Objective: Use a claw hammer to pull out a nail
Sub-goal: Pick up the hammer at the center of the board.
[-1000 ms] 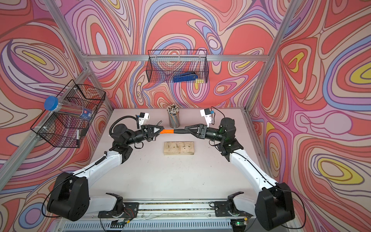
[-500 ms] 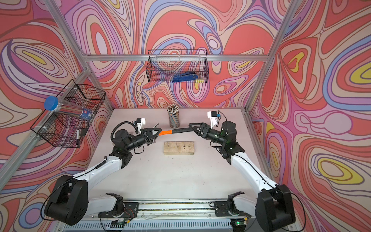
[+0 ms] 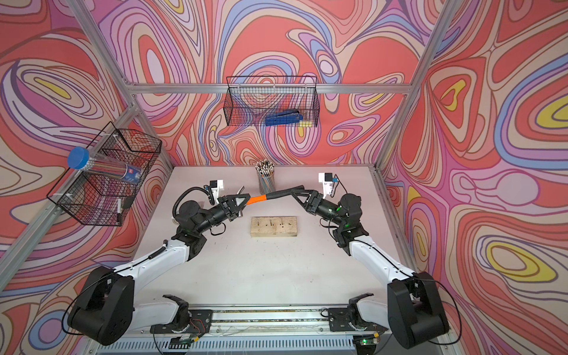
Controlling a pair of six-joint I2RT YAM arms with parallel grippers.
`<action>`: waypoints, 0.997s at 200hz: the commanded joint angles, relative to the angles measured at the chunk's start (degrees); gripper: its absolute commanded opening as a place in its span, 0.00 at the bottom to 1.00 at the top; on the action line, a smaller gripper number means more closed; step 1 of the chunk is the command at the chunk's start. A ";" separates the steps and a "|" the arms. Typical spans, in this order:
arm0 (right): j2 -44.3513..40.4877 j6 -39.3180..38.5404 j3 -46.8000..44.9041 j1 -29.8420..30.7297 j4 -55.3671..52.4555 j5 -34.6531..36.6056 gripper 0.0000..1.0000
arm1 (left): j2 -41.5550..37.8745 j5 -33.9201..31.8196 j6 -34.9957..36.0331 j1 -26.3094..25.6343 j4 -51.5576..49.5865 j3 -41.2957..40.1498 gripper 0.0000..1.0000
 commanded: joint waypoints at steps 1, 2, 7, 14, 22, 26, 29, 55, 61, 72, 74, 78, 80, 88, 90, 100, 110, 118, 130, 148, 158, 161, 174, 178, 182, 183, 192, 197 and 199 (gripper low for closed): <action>1.06 1.57 0.04 0.89 5.95 -1.93 0.63 | 1.92 0.46 -1.04 -1.87 8.45 2.35 0.00; 1.07 1.60 0.04 0.91 5.89 -1.96 0.63 | 2.04 0.49 -1.17 -1.91 8.57 2.40 0.00; 1.21 1.58 0.04 0.93 5.91 -2.06 0.63 | 2.58 0.59 -1.59 -2.14 9.40 2.58 0.00; 1.38 1.46 -0.04 0.93 5.99 -2.02 0.63 | 3.27 0.70 -2.24 -2.45 10.85 2.72 0.00; 1.51 1.57 -0.19 0.93 6.30 -1.98 0.62 | 3.98 0.93 -2.90 -2.66 12.15 2.93 0.00; 1.59 1.62 -0.30 0.88 6.56 -1.90 0.62 | 4.29 1.08 -3.08 -2.84 12.57 3.10 0.00; 1.67 1.62 -0.26 0.91 6.66 -1.88 0.61 | 4.50 1.21 -3.28 -2.90 12.82 3.20 0.00; 2.38 1.62 0.18 0.92 7.25 -2.31 0.57 | 6.30 3.34 -4.29 -3.94 14.56 4.61 0.00; 2.54 1.47 0.30 0.92 7.48 -2.57 0.55 | 6.59 3.78 -4.69 -3.97 15.06 4.82 0.00; 2.97 1.39 0.65 0.92 7.40 -2.86 0.54 | 7.22 4.34 -5.77 -3.98 16.67 5.01 0.00; 3.04 1.31 0.77 0.93 7.26 -2.86 0.54 | 7.36 4.42 -6.10 -3.99 17.23 5.01 0.00; 3.13 1.05 0.82 0.88 6.78 -2.86 0.55 | 7.62 4.59 -6.72 -3.97 18.15 4.99 0.00; 3.17 0.96 0.90 0.92 6.58 -2.80 0.56 | 7.81 4.68 -6.98 -4.03 18.70 5.05 0.00; 3.16 0.41 0.92 0.88 5.57 -2.25 0.60 | 8.57 5.06 -8.40 -3.98 20.83 5.06 0.00; 3.15 0.32 0.92 0.89 5.31 -2.10 0.61 | 8.71 5.15 -8.72 -3.97 21.37 5.09 0.00; 3.18 -0.14 1.08 0.93 4.44 -1.87 0.62 | 9.64 5.88 -10.32 -3.97 23.13 5.40 0.00; 3.26 -0.23 1.27 0.76 4.25 -2.30 0.61 | 9.97 7.08 -10.70 -4.01 22.80 6.03 0.00; 3.17 -0.29 1.51 0.66 4.25 -3.15 0.61 | 9.92 7.71 -10.66 -3.91 22.41 6.24 0.00; 2.78 -0.65 1.96 0.34 3.34 -4.36 0.60 | 9.64 9.09 -10.62 -3.49 21.56 6.63 0.00; 1.15 -3.06 2.34 -1.05 -1.78 -5.09 0.59 | 9.06 10.91 -11.59 -1.92 21.14 6.86 0.00; -0.05 -4.46 2.33 -2.14 -4.30 -5.46 0.59 | 8.64 11.84 -12.31 -0.81 21.38 6.77 0.00; -0.37 -4.84 2.35 -2.43 -4.96 -5.68 0.59 | 8.39 12.13 -12.43 -0.49 21.26 6.77 0.00; -1.40 -6.18 2.70 -3.49 -7.14 -6.73 0.59 | 7.67 13.77 -12.37 0.48 19.82 7.10 0.00; -1.54 -6.63 2.84 -3.78 -7.96 -6.89 0.59 | 7.45 14.33 -12.36 0.58 19.61 7.18 0.00; -1.64 -7.03 3.01 -3.87 -8.72 -6.99 0.59 | 7.37 14.74 -12.35 0.60 19.36 7.33 0.00; -1.65 -7.09 3.07 -3.93 -8.91 -6.99 0.59 | 7.32 14.93 -12.36 0.65 19.34 7.40 0.00; -1.44 -7.29 3.25 -4.14 -9.30 -7.48 0.59 | 7.26 15.76 -12.70 0.94 19.28 7.69 0.00; -1.11 -6.83 3.21 -4.24 -8.57 -7.96 0.59 | 7.18 16.07 -12.93 1.04 19.35 7.80 0.00; -0.97 -6.57 3.14 -4.21 -8.05 -8.16 0.59 | 7.18 16.19 -12.99 1.04 19.35 7.82 0.00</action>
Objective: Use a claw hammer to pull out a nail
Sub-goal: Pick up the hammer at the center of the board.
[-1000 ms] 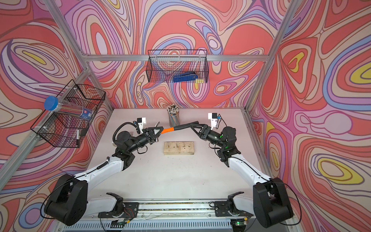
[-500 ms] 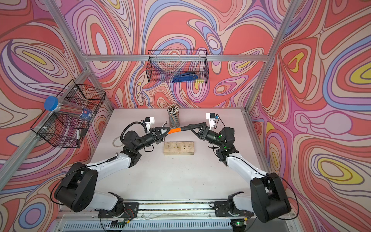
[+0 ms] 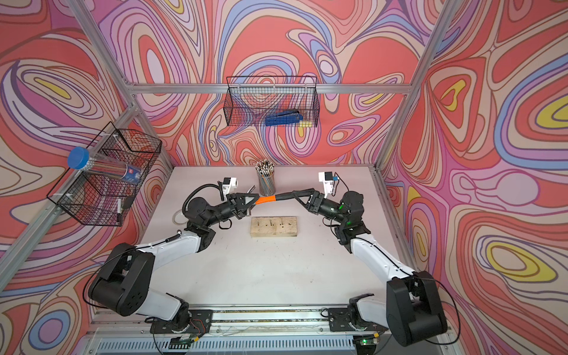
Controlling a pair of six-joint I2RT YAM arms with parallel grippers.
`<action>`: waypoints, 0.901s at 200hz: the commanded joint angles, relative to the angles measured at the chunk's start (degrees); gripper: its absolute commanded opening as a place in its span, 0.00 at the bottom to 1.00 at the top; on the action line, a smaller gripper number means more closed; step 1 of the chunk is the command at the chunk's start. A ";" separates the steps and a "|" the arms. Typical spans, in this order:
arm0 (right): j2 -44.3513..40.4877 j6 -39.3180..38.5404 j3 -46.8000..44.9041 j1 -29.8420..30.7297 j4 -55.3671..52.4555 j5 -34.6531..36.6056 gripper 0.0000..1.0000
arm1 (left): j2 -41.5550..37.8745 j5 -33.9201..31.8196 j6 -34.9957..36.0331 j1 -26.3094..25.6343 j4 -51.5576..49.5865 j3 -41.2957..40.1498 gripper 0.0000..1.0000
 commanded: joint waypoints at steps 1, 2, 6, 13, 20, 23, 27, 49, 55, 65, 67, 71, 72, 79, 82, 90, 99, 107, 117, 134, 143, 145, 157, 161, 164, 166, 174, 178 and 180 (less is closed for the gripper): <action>-0.35 -2.01 1.45 -0.58 -2.30 -2.79 0.59 | -3.05 4.55 -2.52 0.47 7.01 3.56 0.00; -0.21 -1.85 1.44 -0.62 -2.10 -2.94 0.59 | -3.05 4.59 -2.58 0.54 7.06 3.56 0.00; 0.11 -1.08 1.35 -0.59 -0.86 -3.40 0.59 | -3.08 4.78 -2.79 0.60 7.20 3.58 0.00; 0.81 0.60 1.10 -0.58 2.08 -4.37 0.59 | -2.97 5.00 -3.18 0.69 7.42 3.63 0.00; 1.45 2.51 0.80 -0.64 5.18 -5.19 0.59 | -2.69 5.47 -3.67 0.74 7.96 3.73 0.00; 1.83 3.41 0.74 -0.65 6.45 -5.54 0.59 | -2.58 5.69 -3.96 0.74 8.27 3.81 0.00; 2.17 4.20 0.73 -0.65 7.91 -5.91 0.58 | -2.41 5.81 -4.46 0.71 8.90 3.82 0.00; 4.14 6.88 1.43 -0.63 11.54 -8.50 0.57 | -1.49 5.63 -5.99 0.74 10.72 3.65 0.00; 4.47 7.37 1.37 -0.62 12.45 -8.80 0.57 | -1.30 5.80 -5.99 0.72 10.80 3.64 0.00; 4.76 7.94 1.41 -0.58 13.53 -9.19 0.55 | -1.26 5.99 -5.99 0.69 10.81 3.65 0.00; 4.83 7.97 1.52 -0.63 13.56 -9.34 0.54 | -1.22 6.09 -5.99 0.69 10.81 3.69 0.00; 4.80 7.98 1.63 -0.59 13.55 -9.58 0.53 | -1.21 6.17 -5.99 0.69 10.81 3.73 0.00; 4.87 7.98 1.62 -0.58 13.55 -9.59 0.53 | -1.21 6.19 -5.99 0.69 10.81 3.73 0.00; 4.95 7.98 1.73 -0.58 13.52 -9.78 0.51 | -1.22 6.47 -6.01 0.70 10.80 3.86 0.00; 4.99 7.98 1.78 -0.61 13.62 -9.89 0.49 | -1.21 6.58 -5.99 0.71 10.78 3.95 0.00; 5.16 7.94 1.95 -0.60 13.58 -10.28 0.46 | -1.12 6.98 -6.09 0.74 10.65 4.24 0.00; 5.45 8.36 2.05 -0.56 14.18 -10.66 0.43 | -1.04 7.38 -6.10 0.74 10.51 4.43 0.00; 5.75 9.09 2.15 -0.51 15.14 -10.91 0.42 | -0.94 7.53 -6.08 0.73 10.33 4.61 0.00; 6.13 10.05 2.36 -0.56 16.30 -11.48 0.37 | -0.78 7.32 -6.04 0.72 10.29 4.61 0.00; 6.84 11.67 2.40 -0.56 18.04 -12.22 0.37 | -0.39 7.04 -6.01 0.74 10.20 4.68 0.00; 7.10 12.34 2.40 -0.48 18.72 -12.46 0.36 | -0.22 6.75 -5.86 0.74 10.20 4.69 0.00; 7.13 12.37 2.40 -0.48 18.67 -12.53 0.36 | -0.17 6.68 -5.82 0.70 10.20 4.70 0.00; 7.31 12.46 2.40 -0.48 18.33 -12.67 0.36 | -0.09 6.49 -5.51 0.70 10.01 4.70 0.00; 7.33 12.40 2.40 -0.33 18.24 -12.67 0.36 | -0.15 6.36 -5.32 0.73 9.75 4.63 0.00; 7.31 12.38 2.40 -0.33 18.10 -12.67 0.36 | -0.20 6.24 -5.10 0.72 9.55 4.62 0.00; 7.31 12.40 2.45 -0.37 17.99 -12.67 0.36 | -0.23 6.17 -4.95 0.74 9.42 4.53 0.00; 7.32 12.16 2.40 -0.21 17.58 -12.67 0.37 | -0.57 5.80 -4.21 0.71 8.30 4.45 0.00; 7.31 12.07 2.42 -0.13 17.25 -12.68 0.37 | -0.80 5.57 -3.75 0.70 7.76 4.36 0.00; 7.31 11.97 2.41 -0.02 17.10 -12.67 0.37 | -0.89 5.50 -3.54 0.67 7.50 4.29 0.00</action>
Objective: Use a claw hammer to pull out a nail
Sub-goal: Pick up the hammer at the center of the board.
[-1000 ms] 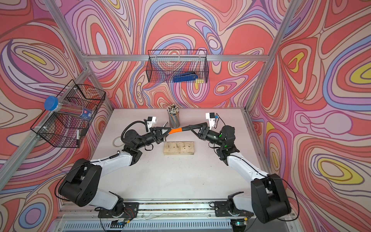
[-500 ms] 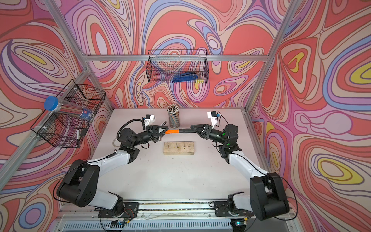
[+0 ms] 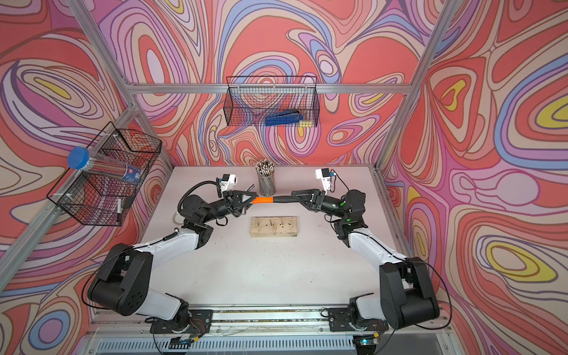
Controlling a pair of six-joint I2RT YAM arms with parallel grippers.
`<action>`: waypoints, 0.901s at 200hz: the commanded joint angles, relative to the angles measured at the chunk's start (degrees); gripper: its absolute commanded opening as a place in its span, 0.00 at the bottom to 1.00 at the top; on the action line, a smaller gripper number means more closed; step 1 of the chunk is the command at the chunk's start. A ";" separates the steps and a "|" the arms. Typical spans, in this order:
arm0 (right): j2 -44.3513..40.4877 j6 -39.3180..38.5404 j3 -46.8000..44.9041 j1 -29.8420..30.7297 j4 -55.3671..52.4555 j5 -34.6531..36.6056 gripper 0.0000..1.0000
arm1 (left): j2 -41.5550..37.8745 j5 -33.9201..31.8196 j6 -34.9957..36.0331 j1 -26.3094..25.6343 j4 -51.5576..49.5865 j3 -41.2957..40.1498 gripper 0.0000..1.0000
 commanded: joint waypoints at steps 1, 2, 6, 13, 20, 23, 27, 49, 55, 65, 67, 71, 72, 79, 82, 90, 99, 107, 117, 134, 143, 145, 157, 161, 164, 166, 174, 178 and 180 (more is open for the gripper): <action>0.49 0.63 1.16 0.76 0.80 -1.72 0.37 | -0.98 0.19 0.69 -0.43 5.13 2.42 0.00; 0.49 0.56 1.16 0.84 0.76 -1.72 0.37 | -1.04 0.22 0.82 -0.43 4.99 2.41 0.00; 0.56 0.36 1.16 0.89 0.48 -1.72 0.37 | -1.25 0.22 1.22 -0.48 4.35 2.41 0.00; 0.42 0.05 1.16 1.01 0.13 -1.65 0.36 | -1.59 0.23 2.00 -0.52 3.20 2.41 0.00; 0.28 -0.70 1.29 1.12 -0.90 -1.63 0.34 | -1.92 0.16 2.87 -0.60 2.03 2.43 0.00; 0.18 -1.10 1.44 1.18 -1.52 -1.63 0.33 | -2.08 0.06 3.15 -0.73 1.43 2.41 0.00; 0.10 -1.58 1.53 1.20 -2.34 -1.72 0.32 | -2.26 -0.05 3.53 -0.74 0.93 2.41 0.00; -0.04 -4.36 2.20 1.44 -6.63 -1.80 0.22 | -2.93 -0.87 4.62 -0.80 -0.38 2.05 0.00; -0.07 -4.55 2.21 1.50 -6.88 -1.81 0.18 | -3.07 -1.24 4.85 -0.78 -0.63 1.97 0.00; -0.08 -4.88 2.30 1.46 -7.67 -1.72 0.10 | -3.20 -1.80 5.13 -0.79 -0.91 1.73 0.00; -0.07 -4.97 2.30 1.48 -7.76 -1.72 0.08 | -3.25 -1.90 5.16 -0.80 -0.87 1.64 0.00; 0.02 -5.16 2.38 1.45 -8.08 -1.71 0.04 | -3.29 -2.11 5.26 -0.80 -0.81 1.55 0.00; 0.04 -5.15 2.38 1.45 -8.13 -1.72 0.03 | -3.29 -2.17 5.26 -0.78 -0.79 1.50 0.00; -0.06 -5.21 2.32 1.52 -8.15 -1.64 0.00 | -3.32 -2.46 5.40 -0.78 -0.91 1.36 0.00; -0.06 -5.17 2.30 1.52 -8.15 -1.46 0.00 | -3.30 -2.51 5.54 -0.77 -0.99 1.33 0.00; -0.10 -5.34 2.30 1.49 -8.32 -1.07 0.00 | -3.31 -2.65 5.69 -0.77 -1.17 1.18 0.00; -0.30 -5.46 2.38 1.49 -8.48 -0.57 0.00 | -3.32 -2.58 5.76 -0.86 -1.22 1.01 0.00; -0.58 -6.00 2.76 1.46 -9.45 0.03 0.00 | -3.37 -2.47 6.01 -0.86 -1.38 0.79 0.00; -0.85 -6.89 3.37 1.49 -11.11 0.80 0.00 | -3.60 -2.64 6.30 -1.12 -1.87 0.36 0.00; -1.05 -7.00 4.18 1.46 -11.01 0.91 0.00 | -4.48 -3.65 7.12 -1.04 -3.23 -0.47 0.00; -1.00 -7.02 4.23 1.58 -11.01 0.59 0.00 | -5.06 -4.04 8.15 -0.89 -4.63 -0.28 0.00; -1.05 -7.13 4.26 1.55 -10.99 0.50 0.00 | -5.16 -4.06 8.40 -0.89 -4.97 -0.20 0.00; -1.17 -7.05 3.99 1.63 -11.29 0.46 0.00 | -5.57 -3.79 9.72 -1.02 -6.74 0.56 0.00; -1.34 -7.13 3.83 1.63 -11.33 0.62 0.00 | -5.58 -3.58 9.95 -0.98 -7.23 0.83 0.00; -1.42 -7.16 3.68 1.63 -11.35 0.84 0.00 | -5.62 -3.58 10.04 -1.01 -7.49 0.90 0.03; -1.55 -7.19 3.63 1.63 -11.49 0.90 0.00 | -5.66 -3.51 10.15 -0.96 -7.66 0.98 0.07; -2.13 -8.08 3.74 1.63 -12.99 1.27 0.00 | -5.75 -3.67 10.38 -1.00 -8.08 0.93 0.28; -2.51 -9.10 3.98 1.64 -14.39 1.54 0.00 | -5.88 -3.85 10.56 -0.95 -8.41 0.91 0.37; -2.68 -9.67 4.15 1.63 -15.18 1.69 0.00 | -5.96 -4.01 10.70 -0.91 -8.60 0.91 0.40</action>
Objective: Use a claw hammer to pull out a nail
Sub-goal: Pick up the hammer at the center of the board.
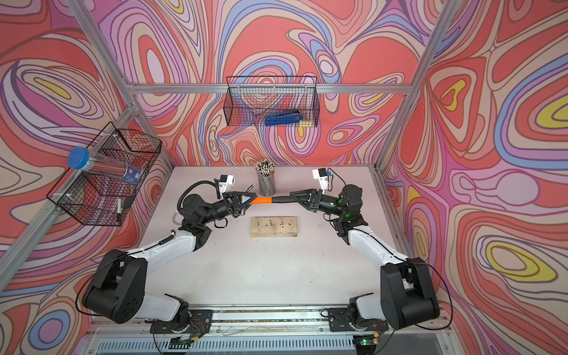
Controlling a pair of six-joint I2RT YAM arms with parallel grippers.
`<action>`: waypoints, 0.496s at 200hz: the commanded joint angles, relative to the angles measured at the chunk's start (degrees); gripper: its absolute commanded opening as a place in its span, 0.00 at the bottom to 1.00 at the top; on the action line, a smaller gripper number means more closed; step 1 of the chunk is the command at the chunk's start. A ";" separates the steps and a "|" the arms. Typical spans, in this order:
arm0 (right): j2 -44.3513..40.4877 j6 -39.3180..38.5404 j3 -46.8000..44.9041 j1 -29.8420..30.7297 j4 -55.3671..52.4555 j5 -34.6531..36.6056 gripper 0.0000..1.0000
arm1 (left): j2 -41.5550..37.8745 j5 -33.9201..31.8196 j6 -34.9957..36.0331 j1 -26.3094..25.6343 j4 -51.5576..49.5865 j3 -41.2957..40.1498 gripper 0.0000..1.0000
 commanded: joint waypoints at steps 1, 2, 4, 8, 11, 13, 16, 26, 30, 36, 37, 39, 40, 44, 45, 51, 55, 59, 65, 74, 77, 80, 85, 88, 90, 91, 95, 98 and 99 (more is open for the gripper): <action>-2.37 -4.29 1.42 1.00 -4.09 1.85 0.00 | -2.43 -0.74 2.25 -0.86 0.45 1.63 0.41; -2.48 -4.55 1.46 1.00 -4.56 1.99 0.00 | -2.49 -0.78 2.31 -0.87 0.30 1.63 0.42; -2.67 -5.20 1.56 0.99 -5.35 2.09 0.00 | -2.55 -0.85 2.50 -0.81 0.03 1.63 0.45; -3.19 -6.48 1.89 0.99 -7.09 2.50 0.00 | -2.75 -1.03 2.95 -0.80 -0.58 1.55 0.48; -3.54 -7.41 2.19 0.99 -8.51 2.81 0.00 | -2.92 -1.10 3.32 -0.82 -1.17 1.54 0.50; -3.77 -8.02 2.38 0.99 -9.34 3.04 0.00 | -3.01 -1.17 3.56 -0.74 -1.61 1.48 0.52; -4.14 -8.96 2.72 0.99 -10.89 3.29 0.00 | -3.25 -1.36 3.97 -0.71 -2.26 1.39 0.55; -5.25 -12.17 3.95 1.00 -16.42 4.49 0.00 | -4.15 -1.94 5.50 -0.30 -4.92 1.08 0.63; -5.65 -13.57 4.56 0.99 -18.62 4.88 0.00 | -4.60 -2.13 6.22 -0.02 -5.86 0.90 0.64; -6.12 -15.71 5.43 0.93 -22.10 5.38 0.00 | -5.31 -2.50 7.19 0.39 -7.60 0.63 0.64; -6.29 -16.01 5.58 0.92 -22.66 5.55 0.00 | -5.46 -2.62 7.34 0.55 -7.95 0.56 0.64; -6.46 -16.70 5.88 0.91 -23.56 5.84 0.00 | -5.69 -2.74 7.67 0.66 -8.54 0.44 0.64; -6.54 -17.03 5.98 0.91 -24.00 6.00 0.00 | -5.88 -2.78 7.84 0.72 -8.77 0.38 0.64; -6.98 -18.34 6.52 0.92 -26.43 6.63 0.00 | -6.41 -3.04 8.59 1.18 -10.01 0.19 0.65; -7.07 -18.65 6.65 0.91 -27.02 6.75 0.00 | -6.54 -3.07 8.74 1.29 -10.47 0.17 0.64; -7.68 -20.68 7.65 0.92 -30.36 7.80 0.00 | -7.47 -3.40 10.50 1.71 -13.16 0.06 0.64; -7.98 -22.21 8.53 0.91 -33.13 8.61 0.00 | -8.21 -3.77 11.82 1.96 -15.83 0.21 0.64; -8.23 -24.15 9.44 0.93 -36.23 9.39 0.00 | -9.03 -4.23 13.76 2.08 -19.26 0.43 0.64; -8.50 -27.16 11.14 0.91 -41.40 10.79 0.00 | -10.61 -5.31 17.67 2.09 -25.28 1.19 0.64; -8.93 -30.75 13.41 0.97 -47.73 12.77 0.00 | -12.92 -7.75 24.33 2.03 -35.62 2.78 0.63; -9.04 -31.68 13.98 0.92 -49.34 13.42 0.00 | -13.60 -8.62 26.57 2.01 -39.31 3.38 0.63; -9.21 -32.45 14.59 0.95 -50.96 13.95 0.00 | -14.30 -9.72 28.81 1.97 -42.87 4.01 0.63; -9.47 -33.67 15.49 0.96 -53.45 15.04 0.00 | -15.28 -11.36 31.78 1.99 -48.09 4.92 0.64; -9.63 -34.44 16.04 0.91 -54.76 15.65 0.00 | -15.78 -12.38 33.39 2.01 -50.55 5.33 0.64; -9.73 -34.84 16.36 0.93 -55.67 16.21 0.00 | -16.16 -12.91 34.31 2.02 -51.77 5.63 0.64; -9.81 -35.11 16.54 0.92 -56.10 16.42 0.00 | -16.29 -13.14 34.87 1.97 -52.58 5.74 0.64; -9.94 -36.07 17.41 0.91 -57.98 17.30 0.00 | -16.91 -14.33 36.69 1.96 -55.28 6.17 0.64; -9.97 -36.61 18.09 0.91 -59.41 17.82 0.00 | -17.24 -15.26 37.68 1.99 -57.08 6.53 0.64; -9.97 -36.88 18.37 0.95 -59.90 17.97 0.00 | -17.36 -15.59 38.00 2.00 -57.87 6.63 0.64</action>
